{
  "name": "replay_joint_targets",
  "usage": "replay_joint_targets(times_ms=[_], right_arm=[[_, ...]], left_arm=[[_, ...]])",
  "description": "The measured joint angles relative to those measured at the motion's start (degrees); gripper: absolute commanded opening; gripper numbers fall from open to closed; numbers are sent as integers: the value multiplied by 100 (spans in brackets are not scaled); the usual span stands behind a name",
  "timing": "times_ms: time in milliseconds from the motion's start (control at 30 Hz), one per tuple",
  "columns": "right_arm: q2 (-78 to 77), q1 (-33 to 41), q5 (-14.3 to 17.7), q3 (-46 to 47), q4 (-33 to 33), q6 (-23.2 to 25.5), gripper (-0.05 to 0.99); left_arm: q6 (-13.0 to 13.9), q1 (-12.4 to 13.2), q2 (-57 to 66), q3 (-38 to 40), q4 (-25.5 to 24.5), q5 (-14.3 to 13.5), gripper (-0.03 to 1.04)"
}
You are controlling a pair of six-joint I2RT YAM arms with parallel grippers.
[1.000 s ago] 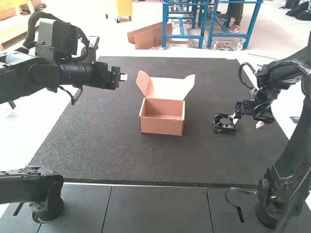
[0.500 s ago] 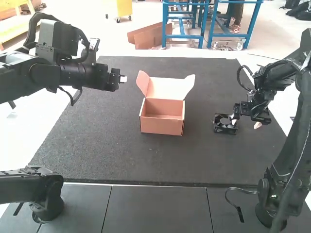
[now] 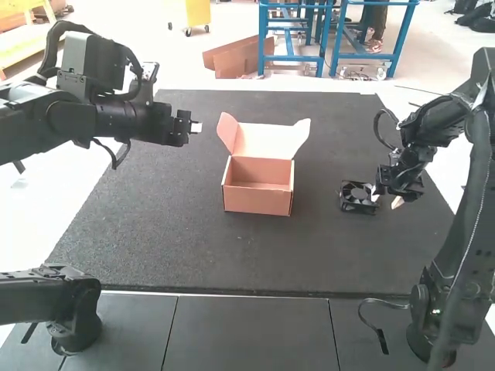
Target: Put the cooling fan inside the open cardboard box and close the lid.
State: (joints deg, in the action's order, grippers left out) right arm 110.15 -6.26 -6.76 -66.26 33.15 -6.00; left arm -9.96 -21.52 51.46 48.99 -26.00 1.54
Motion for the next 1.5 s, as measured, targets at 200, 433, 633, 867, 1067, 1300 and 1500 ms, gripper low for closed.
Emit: replay_joint_targets(times_ms=[200,433,633,867,1067,1300,1500], right_arm=[[-2,4,-356,66,-114,-11,-1],[-24,4,-413,101,-199,61,-2],[-481,2,-378,214,-87,79,-1],[-2020,2,-385,210,223,739,-1],[-2846,17,-417,188,927,1416,-1],[-3432,756,-662,181,1775,2249,-1],[-3519,2024,-1023,142,1902,3056,-1]], left_arm=[[0,2,0,153,-57,0,97],[0,2,0,190,-85,0,97],[0,2,0,190,-92,2,97],[0,2,0,181,-70,0,97],[0,2,0,79,-7,0,97],[0,2,0,26,9,0,97],[0,2,0,24,44,0,97]])
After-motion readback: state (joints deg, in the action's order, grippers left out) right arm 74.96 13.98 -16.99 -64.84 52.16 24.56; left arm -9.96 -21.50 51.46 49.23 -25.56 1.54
